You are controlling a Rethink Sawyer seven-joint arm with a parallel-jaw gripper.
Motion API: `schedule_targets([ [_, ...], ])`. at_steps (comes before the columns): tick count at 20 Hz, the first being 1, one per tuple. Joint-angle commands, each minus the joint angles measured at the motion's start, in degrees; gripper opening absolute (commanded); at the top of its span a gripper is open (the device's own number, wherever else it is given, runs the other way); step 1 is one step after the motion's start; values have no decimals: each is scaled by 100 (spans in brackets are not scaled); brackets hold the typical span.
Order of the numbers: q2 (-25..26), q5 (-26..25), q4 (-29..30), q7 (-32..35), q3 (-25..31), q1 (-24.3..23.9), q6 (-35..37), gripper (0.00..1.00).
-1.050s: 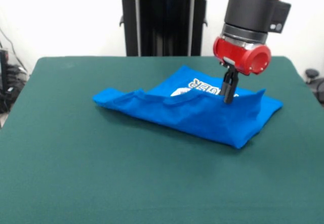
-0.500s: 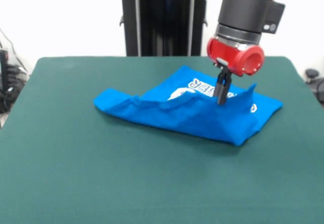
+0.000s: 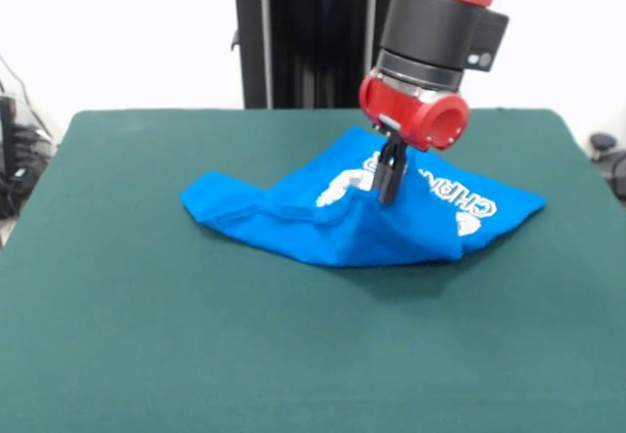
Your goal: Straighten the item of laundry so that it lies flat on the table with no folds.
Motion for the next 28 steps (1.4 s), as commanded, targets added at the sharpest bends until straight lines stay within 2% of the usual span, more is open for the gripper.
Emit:
schedule_targets([
  [1, 494, 2, -300, 503, 598, 6, 7, 0],
  [6, 521, 329, -356, 930, 514, 137, 157, 0],
  [10, 467, 372, -231, 945, 746, 44, -127, 0],
  [14, 593, 692, -272, 1310, 546, 325, -126, 0],
  [17, 593, 882, -130, 1488, 558, 394, -381, 0],
  [23, 867, 1041, 129, 1637, 687, 482, -1564, 0],
  [28, 1152, 1453, -296, 1408, 616, 467, -1432, 0],
])
